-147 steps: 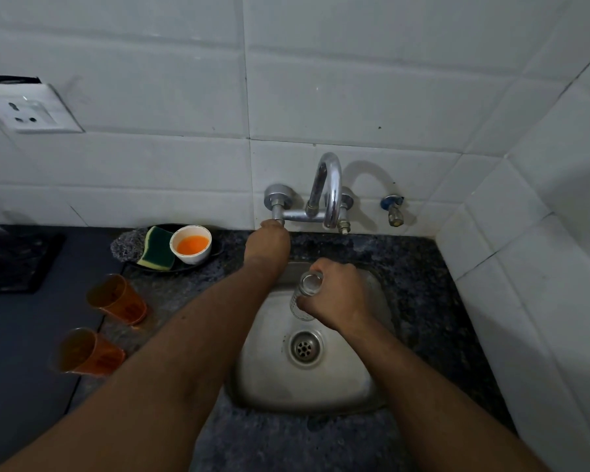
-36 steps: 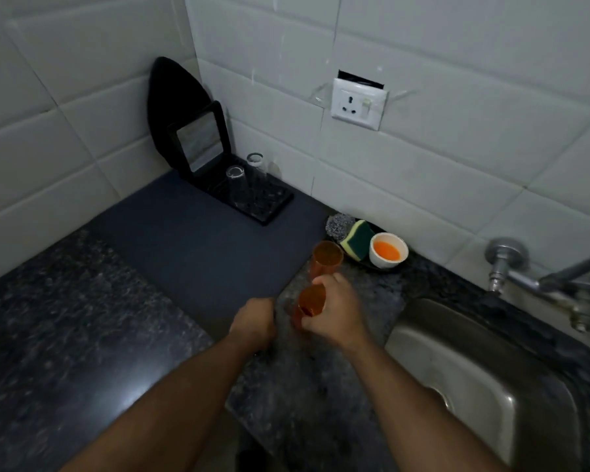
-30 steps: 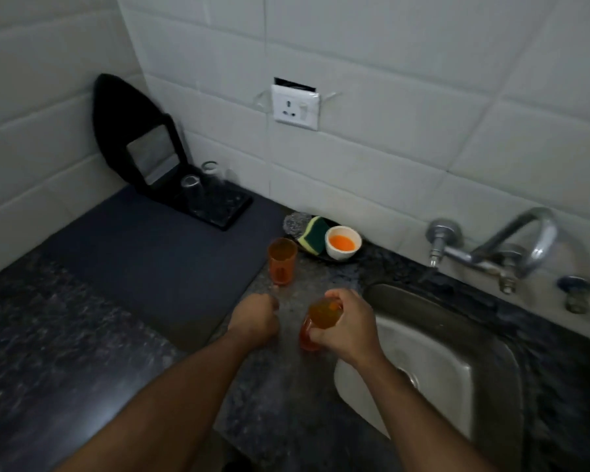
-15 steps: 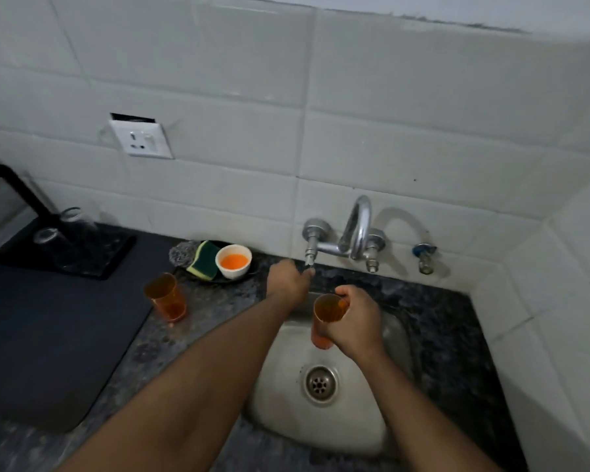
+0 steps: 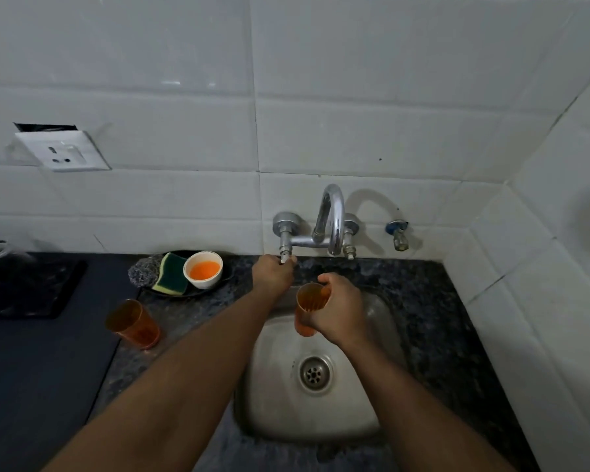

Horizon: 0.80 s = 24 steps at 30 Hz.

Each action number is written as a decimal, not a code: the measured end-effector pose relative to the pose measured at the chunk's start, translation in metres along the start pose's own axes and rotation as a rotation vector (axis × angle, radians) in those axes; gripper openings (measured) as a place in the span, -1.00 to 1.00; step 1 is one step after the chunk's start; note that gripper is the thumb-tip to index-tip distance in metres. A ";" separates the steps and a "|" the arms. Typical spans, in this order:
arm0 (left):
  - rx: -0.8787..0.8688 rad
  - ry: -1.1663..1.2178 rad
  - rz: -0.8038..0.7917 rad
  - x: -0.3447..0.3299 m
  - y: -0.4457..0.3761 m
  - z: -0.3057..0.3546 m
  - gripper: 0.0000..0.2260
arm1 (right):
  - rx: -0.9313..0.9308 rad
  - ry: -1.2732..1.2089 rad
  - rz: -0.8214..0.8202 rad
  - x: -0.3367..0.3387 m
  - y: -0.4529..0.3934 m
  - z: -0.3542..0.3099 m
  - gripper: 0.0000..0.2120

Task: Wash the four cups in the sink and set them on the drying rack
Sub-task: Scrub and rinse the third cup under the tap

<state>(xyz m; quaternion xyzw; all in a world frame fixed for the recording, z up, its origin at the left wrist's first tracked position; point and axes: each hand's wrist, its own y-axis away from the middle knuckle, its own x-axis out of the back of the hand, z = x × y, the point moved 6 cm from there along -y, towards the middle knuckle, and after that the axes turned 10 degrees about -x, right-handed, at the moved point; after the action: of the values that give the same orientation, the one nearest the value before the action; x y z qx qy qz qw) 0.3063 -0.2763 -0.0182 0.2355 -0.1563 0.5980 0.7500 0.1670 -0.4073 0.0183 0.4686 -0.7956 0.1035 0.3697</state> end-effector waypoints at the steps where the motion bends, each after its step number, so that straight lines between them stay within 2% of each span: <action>1: -0.018 -0.022 -0.028 0.001 0.002 -0.002 -0.72 | -0.005 0.002 0.007 0.000 0.001 0.000 -0.12; 4: -0.089 -0.210 -0.134 0.003 0.015 -0.010 -0.82 | -0.008 -0.006 0.013 0.002 0.004 0.000 -0.16; 6: -0.134 -0.261 -0.265 -0.003 0.029 -0.018 -0.84 | -0.013 -0.032 0.003 0.002 0.006 0.000 -0.16; 7: -0.181 -0.239 -0.363 -0.010 0.037 -0.021 -0.81 | -0.014 -0.052 0.001 0.002 0.007 0.001 -0.16; 9: -0.310 -0.194 -0.507 -0.021 0.053 -0.021 -0.51 | -0.001 -0.095 -0.005 0.001 0.008 0.000 -0.19; 11: -0.385 -0.152 -0.480 -0.026 0.064 -0.016 -0.30 | 0.021 -0.124 0.009 0.002 0.010 0.000 -0.24; 12: -0.373 -0.097 -0.436 -0.025 0.067 -0.014 -0.27 | 0.036 -0.138 0.017 0.003 0.012 0.002 -0.28; 14: -0.325 -0.033 -0.376 -0.022 0.071 -0.011 -0.33 | 0.118 -0.148 0.034 0.006 0.017 0.005 -0.42; 17: -0.345 -0.092 -0.369 -0.018 0.071 -0.007 -0.42 | 0.401 0.013 0.007 0.010 0.025 0.005 -0.73; 20: -0.341 -0.132 -0.430 -0.018 0.072 -0.002 -0.46 | 0.543 0.153 -0.164 0.003 0.016 0.012 -0.91; 22: -0.335 -0.138 -0.432 -0.020 0.073 0.002 -0.46 | 0.538 0.139 -0.252 0.000 0.006 0.018 -0.93; 24: -0.385 -0.159 -0.357 -0.019 0.076 0.006 -0.41 | 0.505 0.071 -0.251 0.001 -0.002 0.020 -0.87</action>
<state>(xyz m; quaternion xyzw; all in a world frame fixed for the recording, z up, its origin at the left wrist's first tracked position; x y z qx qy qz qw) 0.2278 -0.2821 -0.0109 0.1587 -0.2816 0.3953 0.8598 0.1585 -0.4198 0.0046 0.6369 -0.6670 0.2680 0.2787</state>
